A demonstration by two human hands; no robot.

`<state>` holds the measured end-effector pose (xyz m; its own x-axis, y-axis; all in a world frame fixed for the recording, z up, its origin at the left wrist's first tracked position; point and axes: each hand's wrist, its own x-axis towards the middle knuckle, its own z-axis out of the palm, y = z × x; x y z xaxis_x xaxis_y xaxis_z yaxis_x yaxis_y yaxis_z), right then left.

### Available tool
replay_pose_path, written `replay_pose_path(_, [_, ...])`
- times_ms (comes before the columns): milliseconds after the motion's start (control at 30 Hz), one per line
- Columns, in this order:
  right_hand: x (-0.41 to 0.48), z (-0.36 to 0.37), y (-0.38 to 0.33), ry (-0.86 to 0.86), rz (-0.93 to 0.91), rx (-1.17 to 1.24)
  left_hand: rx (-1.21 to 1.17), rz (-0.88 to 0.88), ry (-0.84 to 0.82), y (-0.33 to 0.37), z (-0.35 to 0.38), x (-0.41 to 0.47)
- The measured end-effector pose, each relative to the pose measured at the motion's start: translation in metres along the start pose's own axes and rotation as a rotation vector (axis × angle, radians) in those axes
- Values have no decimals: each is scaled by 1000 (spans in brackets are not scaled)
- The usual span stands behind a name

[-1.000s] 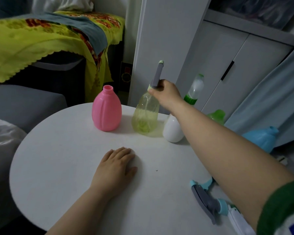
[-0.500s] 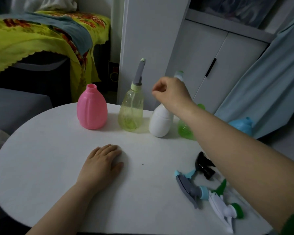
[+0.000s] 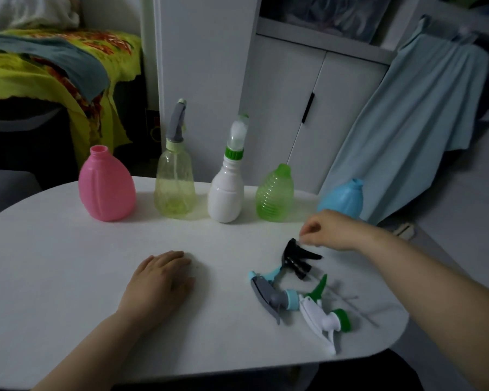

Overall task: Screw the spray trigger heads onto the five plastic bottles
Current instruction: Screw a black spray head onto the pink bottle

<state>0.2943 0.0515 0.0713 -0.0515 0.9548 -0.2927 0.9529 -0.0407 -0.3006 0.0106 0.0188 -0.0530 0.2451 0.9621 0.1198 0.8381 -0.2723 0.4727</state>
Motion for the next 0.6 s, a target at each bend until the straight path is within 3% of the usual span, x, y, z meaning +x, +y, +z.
replay_pose_path(167, [13,29,0,-197,120,-240,44,16,0,7,11,0])
replay_pose_path(367, [31,46,-13,-142,215,-383,38,14,4,8,9,-2])
replay_pose_path(600, [35,50,-14,-145,199,-355,28,19,12,6,10,-2])
